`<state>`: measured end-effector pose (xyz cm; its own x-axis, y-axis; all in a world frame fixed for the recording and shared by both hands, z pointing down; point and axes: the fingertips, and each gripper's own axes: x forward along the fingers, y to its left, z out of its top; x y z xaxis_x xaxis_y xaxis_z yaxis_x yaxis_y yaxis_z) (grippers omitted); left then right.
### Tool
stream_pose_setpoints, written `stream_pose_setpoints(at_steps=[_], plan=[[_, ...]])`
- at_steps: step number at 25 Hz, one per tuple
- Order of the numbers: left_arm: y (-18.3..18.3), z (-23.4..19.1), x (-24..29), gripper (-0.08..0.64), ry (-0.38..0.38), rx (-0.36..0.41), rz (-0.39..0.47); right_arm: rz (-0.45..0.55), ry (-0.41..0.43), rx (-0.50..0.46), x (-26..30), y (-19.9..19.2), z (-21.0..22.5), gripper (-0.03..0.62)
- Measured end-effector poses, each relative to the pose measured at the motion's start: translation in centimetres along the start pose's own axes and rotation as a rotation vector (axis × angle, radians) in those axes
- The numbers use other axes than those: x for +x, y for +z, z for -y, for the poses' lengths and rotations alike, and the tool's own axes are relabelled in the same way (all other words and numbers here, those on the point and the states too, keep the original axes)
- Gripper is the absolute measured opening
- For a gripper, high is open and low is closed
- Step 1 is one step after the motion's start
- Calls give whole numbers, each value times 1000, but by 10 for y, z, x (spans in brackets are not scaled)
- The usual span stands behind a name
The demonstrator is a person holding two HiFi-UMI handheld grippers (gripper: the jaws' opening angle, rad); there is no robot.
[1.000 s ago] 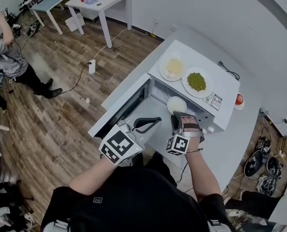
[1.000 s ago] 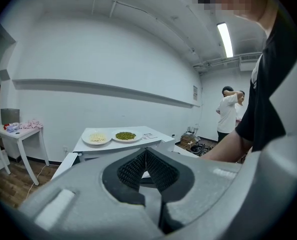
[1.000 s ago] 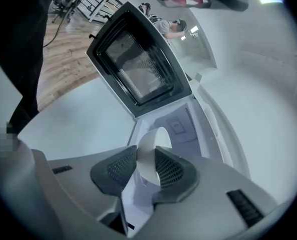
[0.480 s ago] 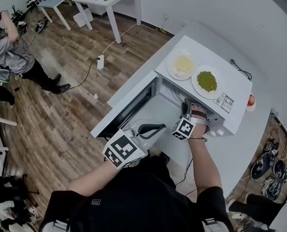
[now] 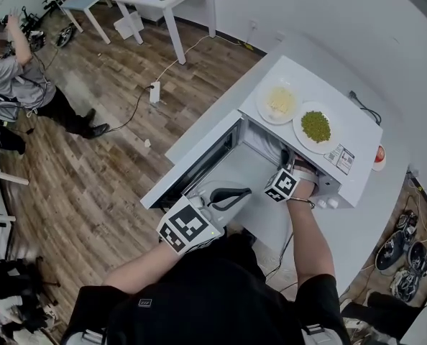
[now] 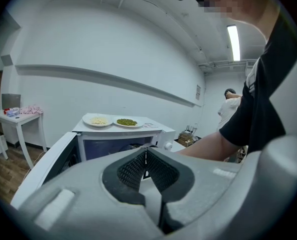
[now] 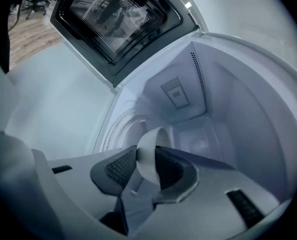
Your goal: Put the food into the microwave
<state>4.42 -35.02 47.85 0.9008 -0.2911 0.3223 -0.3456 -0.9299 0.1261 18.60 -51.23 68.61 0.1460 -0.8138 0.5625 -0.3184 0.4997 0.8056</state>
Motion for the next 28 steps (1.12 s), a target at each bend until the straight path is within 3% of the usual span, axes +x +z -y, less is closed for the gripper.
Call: stream_pose_setpoints(at_steps=[12,15,19,22,28], plan=[[9,-12,-28,11,58,4,33,-17,33,22,19,10,7,123],[11,-15,-36,9,68,1,52,16,26,66,8,21,12,172],[14,-15,-40,11,55,-8,80,106,22,121,-25,43,14,175],[19,-14,-46,9,37,-15,105,178,37,203,-65,66,14,165],[25,-3,-47,9,2,27,122,311,120,485,-166,85,13,103]])
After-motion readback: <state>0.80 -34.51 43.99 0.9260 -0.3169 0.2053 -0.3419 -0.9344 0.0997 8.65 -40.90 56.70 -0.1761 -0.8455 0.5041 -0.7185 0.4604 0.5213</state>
